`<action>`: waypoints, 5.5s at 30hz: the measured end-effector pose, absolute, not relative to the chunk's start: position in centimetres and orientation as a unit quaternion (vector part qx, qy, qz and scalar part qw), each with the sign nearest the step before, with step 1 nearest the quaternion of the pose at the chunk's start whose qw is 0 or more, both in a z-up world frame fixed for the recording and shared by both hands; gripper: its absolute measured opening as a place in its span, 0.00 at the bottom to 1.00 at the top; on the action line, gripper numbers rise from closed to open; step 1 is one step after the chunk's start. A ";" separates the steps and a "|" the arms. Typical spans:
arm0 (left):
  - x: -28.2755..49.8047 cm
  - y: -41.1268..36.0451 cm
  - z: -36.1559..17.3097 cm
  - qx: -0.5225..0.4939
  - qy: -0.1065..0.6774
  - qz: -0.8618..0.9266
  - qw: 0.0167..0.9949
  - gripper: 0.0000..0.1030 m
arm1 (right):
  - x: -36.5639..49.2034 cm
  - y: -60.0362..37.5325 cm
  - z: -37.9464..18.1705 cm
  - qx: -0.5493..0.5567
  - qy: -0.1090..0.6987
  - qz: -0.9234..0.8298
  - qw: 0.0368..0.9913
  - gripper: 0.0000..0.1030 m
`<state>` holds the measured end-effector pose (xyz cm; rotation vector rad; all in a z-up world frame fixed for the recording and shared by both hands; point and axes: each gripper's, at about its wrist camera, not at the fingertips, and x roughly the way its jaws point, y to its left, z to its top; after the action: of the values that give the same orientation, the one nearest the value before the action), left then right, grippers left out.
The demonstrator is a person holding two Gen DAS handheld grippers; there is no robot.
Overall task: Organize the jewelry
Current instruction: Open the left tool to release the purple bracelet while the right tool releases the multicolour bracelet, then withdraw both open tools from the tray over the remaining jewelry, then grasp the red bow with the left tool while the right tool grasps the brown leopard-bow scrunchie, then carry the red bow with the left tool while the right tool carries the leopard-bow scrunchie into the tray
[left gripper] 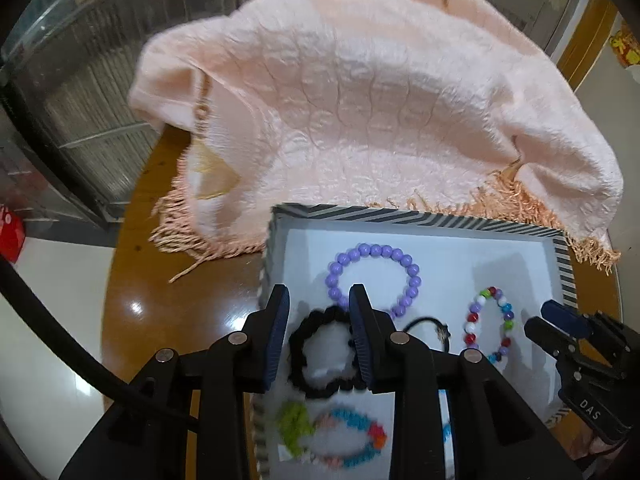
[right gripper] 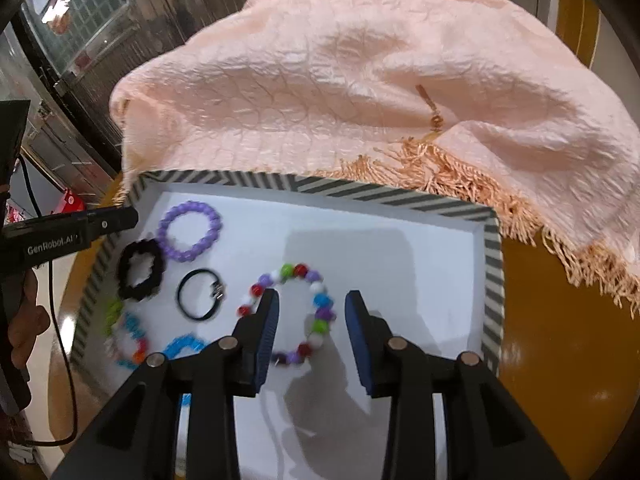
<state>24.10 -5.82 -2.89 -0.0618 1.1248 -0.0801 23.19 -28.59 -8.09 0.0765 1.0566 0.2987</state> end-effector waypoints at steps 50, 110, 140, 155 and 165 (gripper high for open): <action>5.1 -4.1 1.8 0.048 0.468 -0.047 0.881 0.23 | 7.4 -26.8 -2.1 0.059 0.479 0.096 0.871 0.61; -1.5 -3.9 -7.5 0.106 0.582 -0.240 0.770 0.31 | -3.0 -21.8 -10.5 0.018 0.566 0.202 0.799 0.62; 1.5 -3.6 -0.9 0.084 0.513 -0.241 0.820 0.01 | -1.0 -24.3 -0.2 0.054 0.460 0.199 0.864 0.22; 10.0 -9.9 0.5 0.125 0.483 -0.198 0.844 0.01 | 8.1 -30.0 -0.5 0.077 0.434 0.105 0.891 0.22; 16.3 -14.7 -1.2 0.158 0.493 -0.171 0.838 0.01 | 12.4 -32.5 -5.3 0.122 0.463 0.091 0.873 0.22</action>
<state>16.35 -14.65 -1.20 0.3351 1.0427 -0.3607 12.38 -32.50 -5.27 0.2550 0.9661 0.1908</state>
